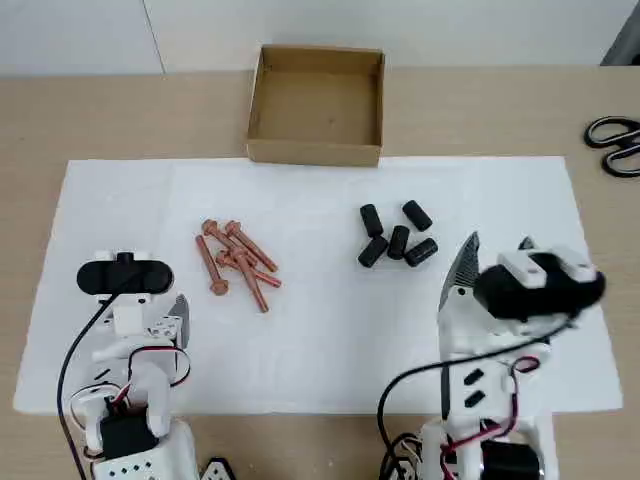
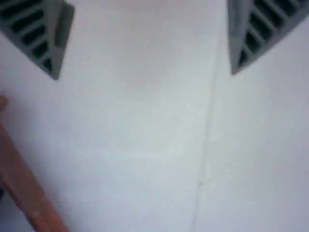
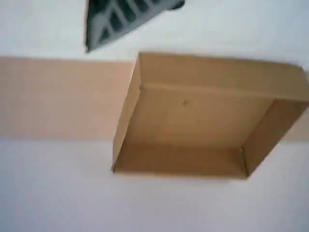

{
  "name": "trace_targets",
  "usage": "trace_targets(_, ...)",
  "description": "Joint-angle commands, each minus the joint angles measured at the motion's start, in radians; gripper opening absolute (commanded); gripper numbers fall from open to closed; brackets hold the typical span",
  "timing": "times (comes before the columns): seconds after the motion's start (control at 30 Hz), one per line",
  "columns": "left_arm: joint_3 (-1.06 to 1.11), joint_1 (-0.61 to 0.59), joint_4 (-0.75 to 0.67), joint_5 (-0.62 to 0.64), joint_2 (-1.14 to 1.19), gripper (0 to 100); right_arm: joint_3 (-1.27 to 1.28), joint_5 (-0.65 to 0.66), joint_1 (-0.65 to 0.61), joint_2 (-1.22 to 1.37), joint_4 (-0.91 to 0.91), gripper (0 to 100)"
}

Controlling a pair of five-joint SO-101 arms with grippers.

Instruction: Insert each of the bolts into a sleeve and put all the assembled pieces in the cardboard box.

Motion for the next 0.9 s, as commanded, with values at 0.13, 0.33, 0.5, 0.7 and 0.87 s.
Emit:
trace_targets(0.13,-0.005,0.000,-0.026,-0.005,-0.009,22,-0.226,-0.166,0.002,0.064,-0.033,21.0)
trace_targets(0.33,-0.005,0.000,-0.026,-0.005,-0.009,22,-0.460,-0.166,0.002,0.384,-0.007,21.0)
trace_targets(0.5,-0.005,0.000,-0.026,-0.005,-0.009,22,-0.755,-0.166,-0.001,0.788,0.197,21.0)
trace_targets(0.7,-0.005,0.000,-0.026,-0.005,-0.009,22,-1.115,-0.104,-0.002,1.351,0.596,21.0)
trace_targets(0.87,-0.005,0.000,-0.026,-0.005,-0.009,22,-1.339,-0.009,0.005,1.730,0.854,21.0)
